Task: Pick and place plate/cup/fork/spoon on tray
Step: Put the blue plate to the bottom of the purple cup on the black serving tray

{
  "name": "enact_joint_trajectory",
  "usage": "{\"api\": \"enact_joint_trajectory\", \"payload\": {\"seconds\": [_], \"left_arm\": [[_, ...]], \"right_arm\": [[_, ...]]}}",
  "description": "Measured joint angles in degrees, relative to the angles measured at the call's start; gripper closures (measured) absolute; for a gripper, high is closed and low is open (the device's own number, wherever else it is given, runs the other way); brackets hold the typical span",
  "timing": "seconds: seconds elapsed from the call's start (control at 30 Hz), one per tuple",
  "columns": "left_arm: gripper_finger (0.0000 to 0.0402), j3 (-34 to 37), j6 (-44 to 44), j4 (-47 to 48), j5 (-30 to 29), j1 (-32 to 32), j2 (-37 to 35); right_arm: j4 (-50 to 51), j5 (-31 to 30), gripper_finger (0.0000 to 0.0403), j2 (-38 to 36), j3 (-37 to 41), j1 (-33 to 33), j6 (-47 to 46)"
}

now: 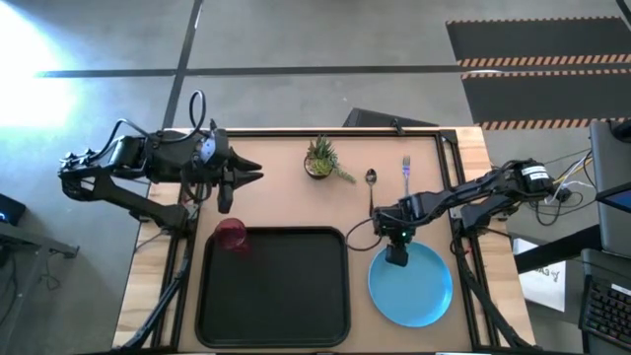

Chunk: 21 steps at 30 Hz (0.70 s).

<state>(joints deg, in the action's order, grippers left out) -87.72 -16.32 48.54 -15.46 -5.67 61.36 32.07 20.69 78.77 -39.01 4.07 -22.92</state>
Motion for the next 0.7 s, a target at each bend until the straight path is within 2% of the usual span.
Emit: {"api": "enact_joint_trajectory", "payload": {"seconds": [0.13,0.33,0.43,0.7], "left_arm": [[0.0329,0.0,0.0,-0.1,0.0,0.02,-0.32],[0.0329,0.0,0.13,-0.12,-0.02,0.02,-0.52],[0.0329,0.0,0.13,-0.1,-0.02,0.02,-0.63],[0.0329,0.0,0.15,-0.1,-0.02,0.02,-0.65]], "right_arm": [[-0.26,1.56,0.0235,0.1,0.42,-0.06,0.02],[-0.9,4.56,0.0374,0.1,0.25,0.05,0.43],[-1.81,4.12,0.039,0.08,0.14,0.03,-0.05],[-5.44,3.16,0.0394,-0.49,-1.58,0.03,-2.5]]}}
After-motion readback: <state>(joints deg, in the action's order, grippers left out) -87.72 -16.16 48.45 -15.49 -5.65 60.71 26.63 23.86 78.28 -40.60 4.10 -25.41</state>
